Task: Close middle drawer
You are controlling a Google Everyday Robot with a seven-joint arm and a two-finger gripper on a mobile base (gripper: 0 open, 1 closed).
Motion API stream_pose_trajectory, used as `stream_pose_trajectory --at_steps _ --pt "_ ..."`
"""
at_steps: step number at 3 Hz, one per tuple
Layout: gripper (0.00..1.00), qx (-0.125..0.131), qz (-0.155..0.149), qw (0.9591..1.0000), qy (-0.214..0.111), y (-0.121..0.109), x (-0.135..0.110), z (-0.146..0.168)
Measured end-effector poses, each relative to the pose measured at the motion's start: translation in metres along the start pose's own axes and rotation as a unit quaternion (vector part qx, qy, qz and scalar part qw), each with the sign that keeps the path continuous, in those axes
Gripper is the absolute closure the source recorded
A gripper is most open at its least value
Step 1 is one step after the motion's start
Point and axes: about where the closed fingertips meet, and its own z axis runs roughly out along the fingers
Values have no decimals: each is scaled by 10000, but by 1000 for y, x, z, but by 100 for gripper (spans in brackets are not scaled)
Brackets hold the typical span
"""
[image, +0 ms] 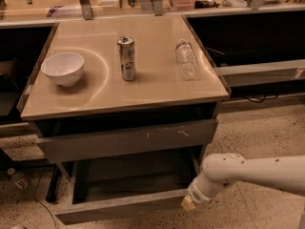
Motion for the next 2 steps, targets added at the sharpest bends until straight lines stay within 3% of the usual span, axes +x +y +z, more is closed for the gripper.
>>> stream_pose_trajectory --at_steps 2 --pt "100 114 -81 9999 -74 -3 -13 -9"
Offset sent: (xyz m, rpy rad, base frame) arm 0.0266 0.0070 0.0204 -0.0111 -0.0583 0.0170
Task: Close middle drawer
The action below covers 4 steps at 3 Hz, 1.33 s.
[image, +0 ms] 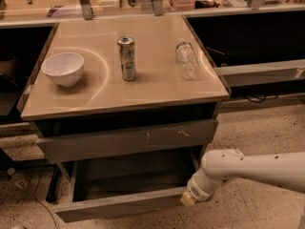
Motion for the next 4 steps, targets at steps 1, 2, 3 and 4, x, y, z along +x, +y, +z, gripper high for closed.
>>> stream_pose_trajectory --at_steps 1,2,3,4 --pt "100 -8 -69 10000 -32 1 -9 1" --pt "100 -31 -195 9998 -19 4 -19 7" --pt "100 57 -414 9991 17 6 -32 7" --pt "83 58 -428 9991 21 7 -32 8"
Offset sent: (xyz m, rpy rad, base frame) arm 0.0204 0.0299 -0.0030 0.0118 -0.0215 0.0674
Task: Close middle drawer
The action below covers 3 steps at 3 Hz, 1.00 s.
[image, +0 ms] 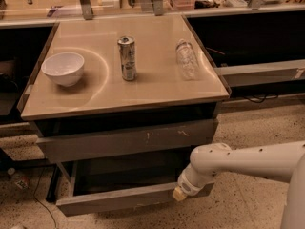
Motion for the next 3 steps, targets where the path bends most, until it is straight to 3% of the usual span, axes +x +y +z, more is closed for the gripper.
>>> stream_pose_trajectory --at_steps 3 --pt "13 -1 0 10000 0 0 0 0"
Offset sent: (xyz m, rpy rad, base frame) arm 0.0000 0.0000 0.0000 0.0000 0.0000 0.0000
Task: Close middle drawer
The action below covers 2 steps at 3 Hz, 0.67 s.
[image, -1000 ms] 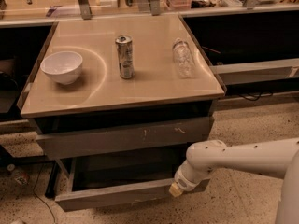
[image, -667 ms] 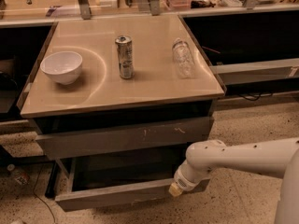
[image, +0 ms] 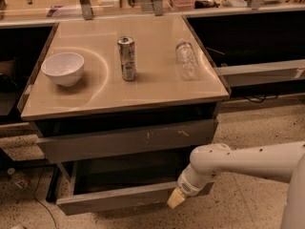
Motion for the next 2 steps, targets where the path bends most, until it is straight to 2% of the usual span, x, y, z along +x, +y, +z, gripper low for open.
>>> stream_pose_trajectory --at_steps 1,2 --pt "0 0 0 10000 0 0 0 0" --pt "0 0 0 10000 0 0 0 0"
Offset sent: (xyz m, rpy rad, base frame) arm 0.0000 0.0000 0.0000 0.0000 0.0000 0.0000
